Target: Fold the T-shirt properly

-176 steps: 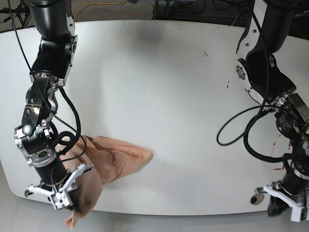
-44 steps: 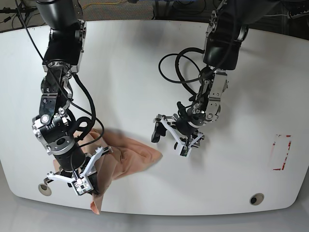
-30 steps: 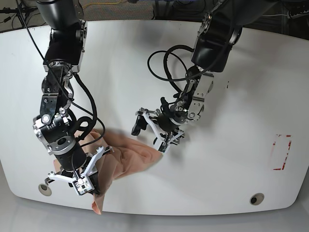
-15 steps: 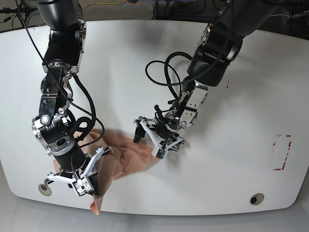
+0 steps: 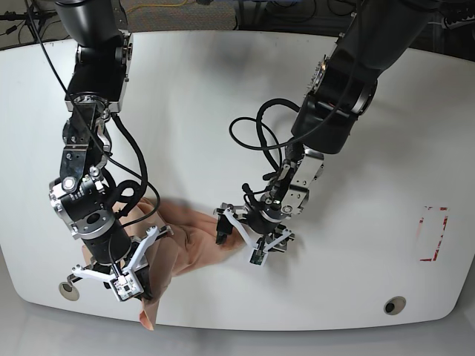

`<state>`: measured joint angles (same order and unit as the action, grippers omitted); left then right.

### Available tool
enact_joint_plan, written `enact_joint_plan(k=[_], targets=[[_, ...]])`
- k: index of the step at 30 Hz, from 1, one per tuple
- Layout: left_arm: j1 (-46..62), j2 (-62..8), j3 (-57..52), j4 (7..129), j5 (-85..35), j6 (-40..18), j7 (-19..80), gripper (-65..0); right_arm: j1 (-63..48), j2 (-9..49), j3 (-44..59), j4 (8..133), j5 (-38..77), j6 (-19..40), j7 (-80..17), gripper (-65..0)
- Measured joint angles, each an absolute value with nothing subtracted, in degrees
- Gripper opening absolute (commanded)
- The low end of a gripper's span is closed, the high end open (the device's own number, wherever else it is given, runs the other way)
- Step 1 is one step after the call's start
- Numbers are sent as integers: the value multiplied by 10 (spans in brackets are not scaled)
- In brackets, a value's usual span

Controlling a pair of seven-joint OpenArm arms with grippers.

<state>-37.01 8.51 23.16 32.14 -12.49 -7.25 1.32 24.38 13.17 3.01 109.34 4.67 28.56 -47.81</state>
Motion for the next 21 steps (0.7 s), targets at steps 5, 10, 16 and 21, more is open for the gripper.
enact_joint_plan(k=[5,10,16,21], targets=[[-370,86,242,290,-125,-73,3,-158,243,132,30,1094,47,286,-478,-650],[-365,85,248,276,-125,-73,6,-176,244,132,32,1094,47,286,-478,-650],[-361,85,252,277,-127,-75,6,-296,243,132,33,1097,47,286,-479,-650],[-351,86,256,277,-125,-80,19,-426,243,132,34,1098,47,286,-479,-650]])
